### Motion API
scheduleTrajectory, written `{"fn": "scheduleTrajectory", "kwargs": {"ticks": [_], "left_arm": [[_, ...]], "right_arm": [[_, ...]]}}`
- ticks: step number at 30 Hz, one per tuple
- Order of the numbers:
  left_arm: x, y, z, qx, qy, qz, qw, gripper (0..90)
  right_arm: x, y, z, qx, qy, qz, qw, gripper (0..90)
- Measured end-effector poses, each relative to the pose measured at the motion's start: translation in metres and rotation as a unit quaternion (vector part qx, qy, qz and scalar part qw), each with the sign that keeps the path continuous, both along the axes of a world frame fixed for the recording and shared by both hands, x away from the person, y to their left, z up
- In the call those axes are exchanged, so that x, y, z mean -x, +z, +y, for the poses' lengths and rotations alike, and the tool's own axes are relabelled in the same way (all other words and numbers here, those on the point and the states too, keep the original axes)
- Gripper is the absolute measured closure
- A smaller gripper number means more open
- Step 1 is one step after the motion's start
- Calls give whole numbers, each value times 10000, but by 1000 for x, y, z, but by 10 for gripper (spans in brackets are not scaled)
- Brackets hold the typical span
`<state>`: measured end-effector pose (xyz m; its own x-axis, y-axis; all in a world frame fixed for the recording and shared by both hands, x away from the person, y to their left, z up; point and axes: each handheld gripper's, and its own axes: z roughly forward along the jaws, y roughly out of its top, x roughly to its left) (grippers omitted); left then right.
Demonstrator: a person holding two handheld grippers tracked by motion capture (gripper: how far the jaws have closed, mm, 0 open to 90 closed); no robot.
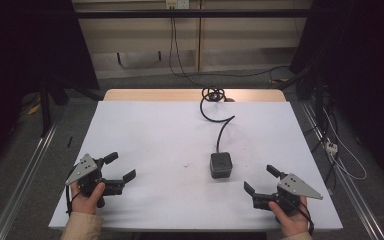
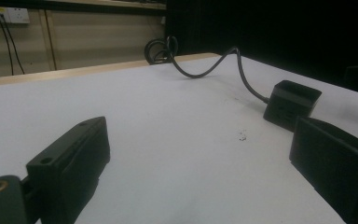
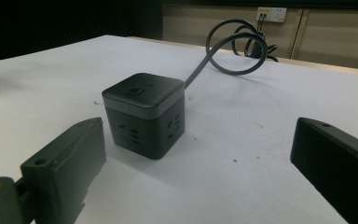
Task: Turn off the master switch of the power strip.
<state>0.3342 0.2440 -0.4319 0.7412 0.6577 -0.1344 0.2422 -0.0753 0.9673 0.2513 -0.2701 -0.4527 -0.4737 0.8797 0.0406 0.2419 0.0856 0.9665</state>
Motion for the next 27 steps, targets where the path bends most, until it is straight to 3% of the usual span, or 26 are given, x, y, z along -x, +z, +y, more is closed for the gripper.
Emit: {"fn": "scheduleTrajectory", "kwargs": {"ticks": [27], "left_arm": [[0, 0, 2, 19, -14, -31, 10000, 49]], "right_arm": [[-9, 6, 5, 89, 0, 7, 10000, 40]]}}
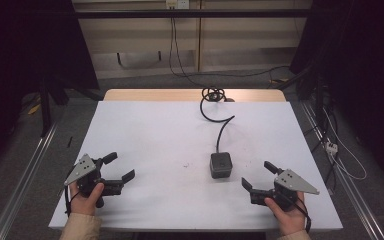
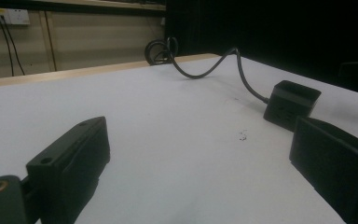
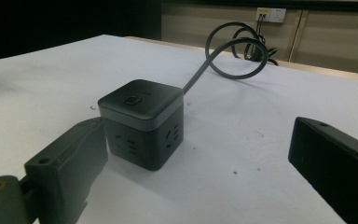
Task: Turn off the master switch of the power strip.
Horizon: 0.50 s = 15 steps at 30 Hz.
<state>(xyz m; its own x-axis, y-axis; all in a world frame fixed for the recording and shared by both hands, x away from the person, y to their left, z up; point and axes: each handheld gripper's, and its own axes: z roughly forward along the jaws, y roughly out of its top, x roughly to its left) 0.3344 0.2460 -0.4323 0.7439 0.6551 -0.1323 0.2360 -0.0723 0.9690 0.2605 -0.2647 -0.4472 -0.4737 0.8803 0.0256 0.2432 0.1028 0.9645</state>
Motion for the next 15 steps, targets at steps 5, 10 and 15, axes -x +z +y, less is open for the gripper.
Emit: {"fn": "scheduleTrajectory", "kwargs": {"ticks": [5, 10, 15], "left_arm": [[0, 0, 0, -18, 10, 22, 10000, 48], [0, 0, 0, -10, 7, 23, 10000, 48], [0, 0, 0, -7, 5, 9, 10000, 48]], "right_arm": [[-1, 0, 1, -3, 23, 28, 10000, 42], [-2, 2, 2, -13, 26, 43, 10000, 51], [-5, 4, 4, -53, 37, 57, 10000, 59]]}}
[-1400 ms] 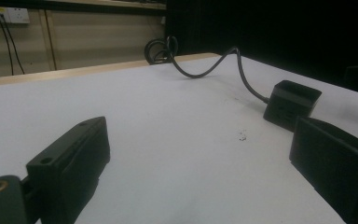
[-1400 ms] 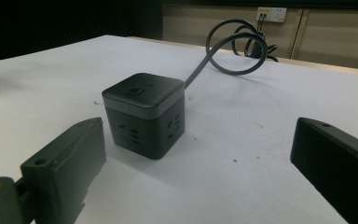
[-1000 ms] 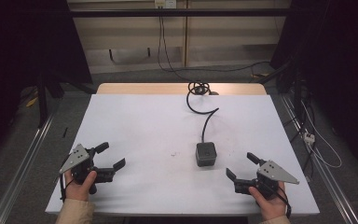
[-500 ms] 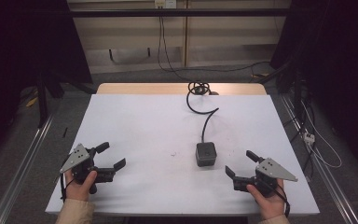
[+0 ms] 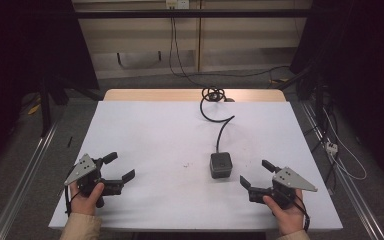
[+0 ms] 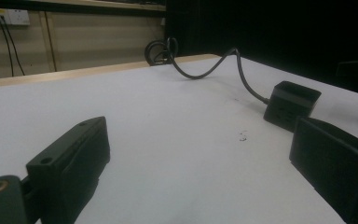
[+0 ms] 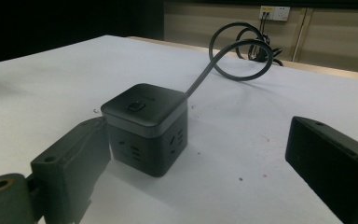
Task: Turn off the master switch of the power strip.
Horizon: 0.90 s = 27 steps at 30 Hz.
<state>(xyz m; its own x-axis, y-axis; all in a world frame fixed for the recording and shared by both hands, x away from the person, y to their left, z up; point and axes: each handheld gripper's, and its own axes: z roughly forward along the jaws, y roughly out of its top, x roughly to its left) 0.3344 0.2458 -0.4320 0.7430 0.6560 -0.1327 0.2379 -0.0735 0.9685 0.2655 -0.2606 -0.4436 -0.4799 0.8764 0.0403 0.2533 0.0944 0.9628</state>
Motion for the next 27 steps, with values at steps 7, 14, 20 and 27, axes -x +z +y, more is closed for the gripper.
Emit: {"fn": "scheduleTrajectory", "kwargs": {"ticks": [7, 14, 20, 27], "left_arm": [[0, 0, 0, 0, 6, 14, 10000, 48], [0, 0, 0, 4, 5, 13, 10000, 49], [0, 0, -1, -8, -8, 4, 10000, 48], [0, 0, -1, -1, -19, -2, 10000, 49]], "right_arm": [[-8, 7, 3, -42, -26, -40, 10000, 67], [-12, 12, 2, -40, -47, -26, 10000, 71], [-15, 14, 6, -21, 2, -8, 10000, 75], [-19, 16, 10, -57, 98, 72, 9999, 80]]}}
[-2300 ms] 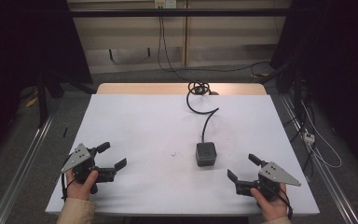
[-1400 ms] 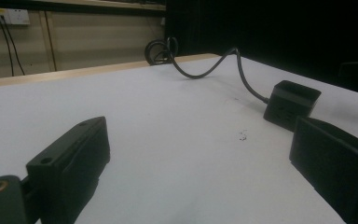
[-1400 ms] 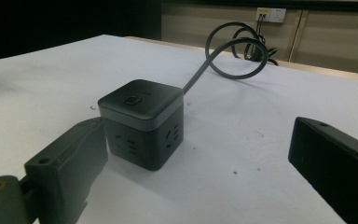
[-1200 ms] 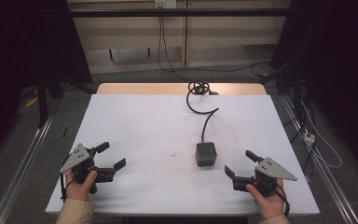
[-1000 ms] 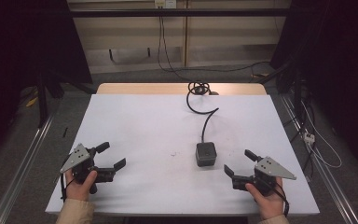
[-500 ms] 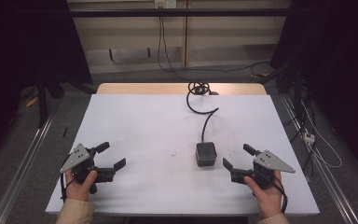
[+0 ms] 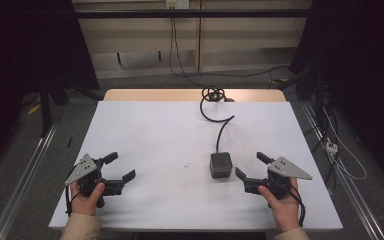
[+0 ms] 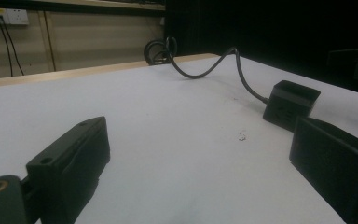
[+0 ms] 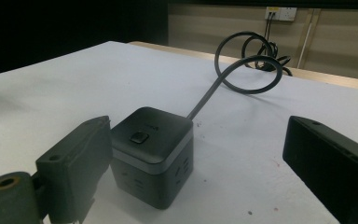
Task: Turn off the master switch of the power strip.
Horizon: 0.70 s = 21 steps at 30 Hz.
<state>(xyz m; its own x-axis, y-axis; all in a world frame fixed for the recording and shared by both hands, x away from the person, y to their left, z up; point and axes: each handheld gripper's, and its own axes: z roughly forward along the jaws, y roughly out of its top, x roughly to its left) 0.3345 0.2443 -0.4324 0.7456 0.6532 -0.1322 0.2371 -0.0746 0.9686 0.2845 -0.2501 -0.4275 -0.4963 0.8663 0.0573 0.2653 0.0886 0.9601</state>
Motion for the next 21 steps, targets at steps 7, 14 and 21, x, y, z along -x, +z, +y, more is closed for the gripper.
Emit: {"fn": "scheduleTrajectory", "kwargs": {"ticks": [7, 14, 21], "left_arm": [[0, 0, 0, -6, -1, 8, 10000, 48], [0, 0, 0, 11, 1, 5, 10000, 49], [0, 0, -1, -6, 8, 20, 10000, 49]], "right_arm": [[-4, 3, 4, -10, 18, 17, 10000, 81], [-8, 4, 8, 20, 46, 48, 10000, 104], [-11, 5, 10, 83, 67, 52, 9999, 132]]}}
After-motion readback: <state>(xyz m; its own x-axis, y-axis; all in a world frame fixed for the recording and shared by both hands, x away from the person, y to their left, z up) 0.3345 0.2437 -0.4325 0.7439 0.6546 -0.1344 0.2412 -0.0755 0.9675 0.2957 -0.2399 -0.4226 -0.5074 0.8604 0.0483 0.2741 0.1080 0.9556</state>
